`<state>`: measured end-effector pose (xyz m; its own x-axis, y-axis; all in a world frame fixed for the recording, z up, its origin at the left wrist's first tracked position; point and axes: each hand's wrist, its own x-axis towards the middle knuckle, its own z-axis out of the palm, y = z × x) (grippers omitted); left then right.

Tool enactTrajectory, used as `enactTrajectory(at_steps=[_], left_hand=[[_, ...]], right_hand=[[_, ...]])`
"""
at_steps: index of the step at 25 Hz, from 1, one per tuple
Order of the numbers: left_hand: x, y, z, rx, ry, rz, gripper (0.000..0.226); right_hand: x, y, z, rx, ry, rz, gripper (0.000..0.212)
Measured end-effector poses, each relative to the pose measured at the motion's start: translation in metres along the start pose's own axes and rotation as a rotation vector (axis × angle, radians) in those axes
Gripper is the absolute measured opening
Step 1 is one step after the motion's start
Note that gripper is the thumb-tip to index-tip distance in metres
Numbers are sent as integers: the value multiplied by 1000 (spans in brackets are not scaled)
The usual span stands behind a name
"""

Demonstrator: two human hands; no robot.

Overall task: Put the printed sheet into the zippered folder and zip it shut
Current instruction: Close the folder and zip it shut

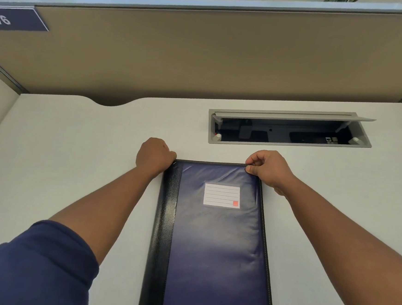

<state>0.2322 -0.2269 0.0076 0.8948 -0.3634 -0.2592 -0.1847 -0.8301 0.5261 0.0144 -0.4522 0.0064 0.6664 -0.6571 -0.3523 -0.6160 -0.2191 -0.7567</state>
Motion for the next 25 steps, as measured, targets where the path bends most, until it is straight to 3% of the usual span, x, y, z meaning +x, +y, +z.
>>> enactTrajectory(at_steps=[4, 9, 13, 21, 25], left_hand=[[-9, -9, 5, -84, 16, -4, 12], [-43, -32, 10, -202, 21, 25, 31], [-96, -54, 12, -219, 16, 64, 28], [-208, -102, 10, -311, -65, 14, 39], [-254, -122, 12, -319, -79, 35, 40]], right_hand=[[-9, 8, 3, 41, 72, -34, 20], [-47, 19, 16, -14, 131, -55, 53], [-102, 32, 29, -72, 89, -52, 70], [-215, 73, 43, -52, 50, -7, 63], [-261, 95, 57, -107, 79, -96, 57]])
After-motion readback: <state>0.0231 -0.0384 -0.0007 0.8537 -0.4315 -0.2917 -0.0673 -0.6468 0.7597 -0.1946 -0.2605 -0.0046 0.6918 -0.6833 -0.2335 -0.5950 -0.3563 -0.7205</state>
